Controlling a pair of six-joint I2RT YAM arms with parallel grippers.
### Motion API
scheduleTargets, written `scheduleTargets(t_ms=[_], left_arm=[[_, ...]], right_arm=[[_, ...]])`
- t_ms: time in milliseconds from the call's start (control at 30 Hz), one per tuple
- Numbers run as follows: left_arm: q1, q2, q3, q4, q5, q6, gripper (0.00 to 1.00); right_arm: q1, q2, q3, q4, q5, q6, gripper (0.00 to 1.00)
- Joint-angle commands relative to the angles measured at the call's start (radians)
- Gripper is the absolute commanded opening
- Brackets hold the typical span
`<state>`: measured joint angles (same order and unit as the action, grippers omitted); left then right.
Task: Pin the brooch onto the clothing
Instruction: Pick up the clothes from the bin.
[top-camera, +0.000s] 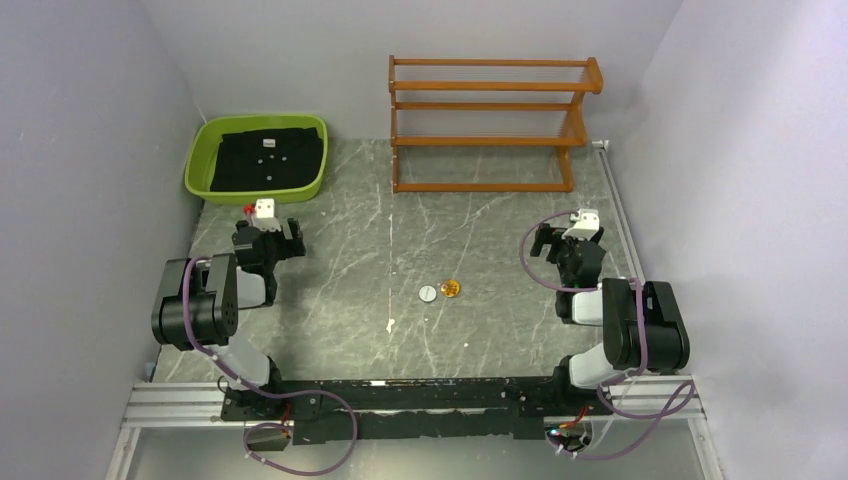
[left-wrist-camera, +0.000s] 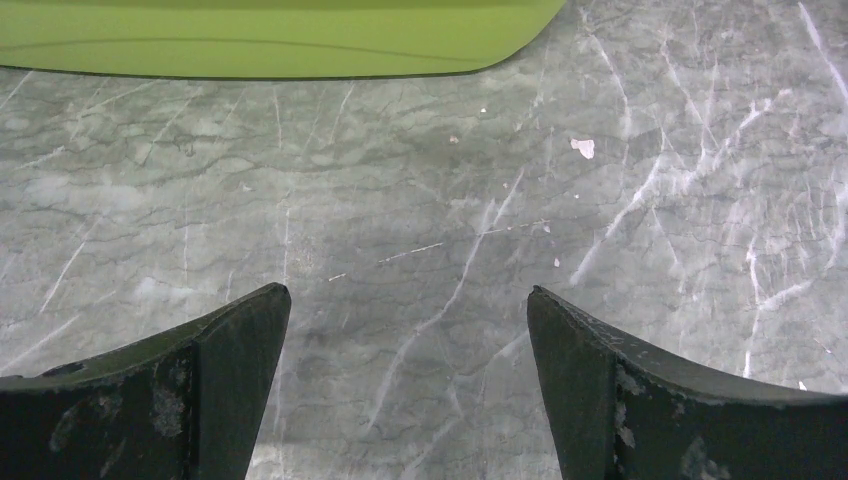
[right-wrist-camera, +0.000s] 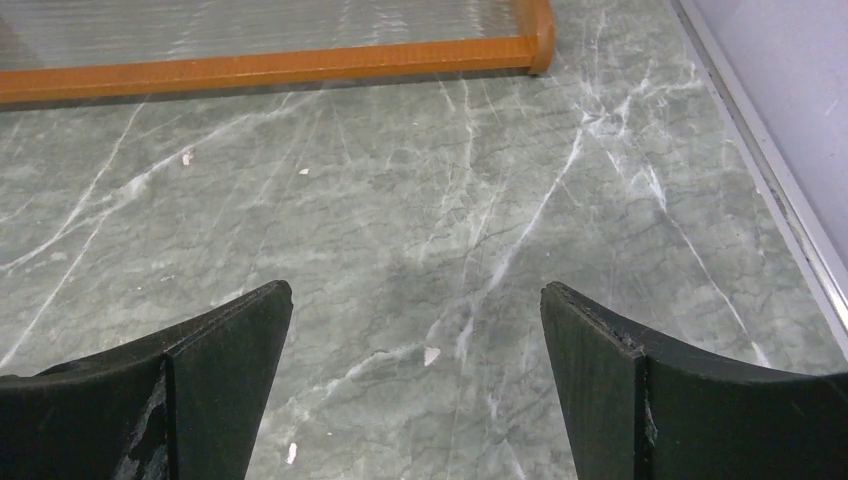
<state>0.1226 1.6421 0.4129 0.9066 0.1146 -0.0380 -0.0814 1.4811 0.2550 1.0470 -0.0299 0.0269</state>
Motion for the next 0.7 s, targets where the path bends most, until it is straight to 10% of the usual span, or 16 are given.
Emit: scheduleTargets(t_ms=[0, 367, 533, 667], left_arm=[[-0.003, -0.008, -0.001, 0.015, -0.008, 0.004, 0.95], [-0.005, -0.132, -0.051, 0.013, -0.051, -0.025, 0.95], [-0.005, -0.36, 0.248, -0.828, -0.188, -0.187, 0.95], [-0.005, -0.468, 0.336, -1.037, -0.15, -0.29, 0.95]], right_arm=[[0.005, -0.005, 0.005, 0.047, -0.04, -0.013, 1.0], [0.005, -0.032, 0.01, 0.031, -0.024, -0.006, 1.0], [0.004, -0.234, 0.157, -0.416, -0.034, 0.112, 1.0], [0.002, -0.293, 0.298, -0.783, 0.13, 0.486, 1.0]])
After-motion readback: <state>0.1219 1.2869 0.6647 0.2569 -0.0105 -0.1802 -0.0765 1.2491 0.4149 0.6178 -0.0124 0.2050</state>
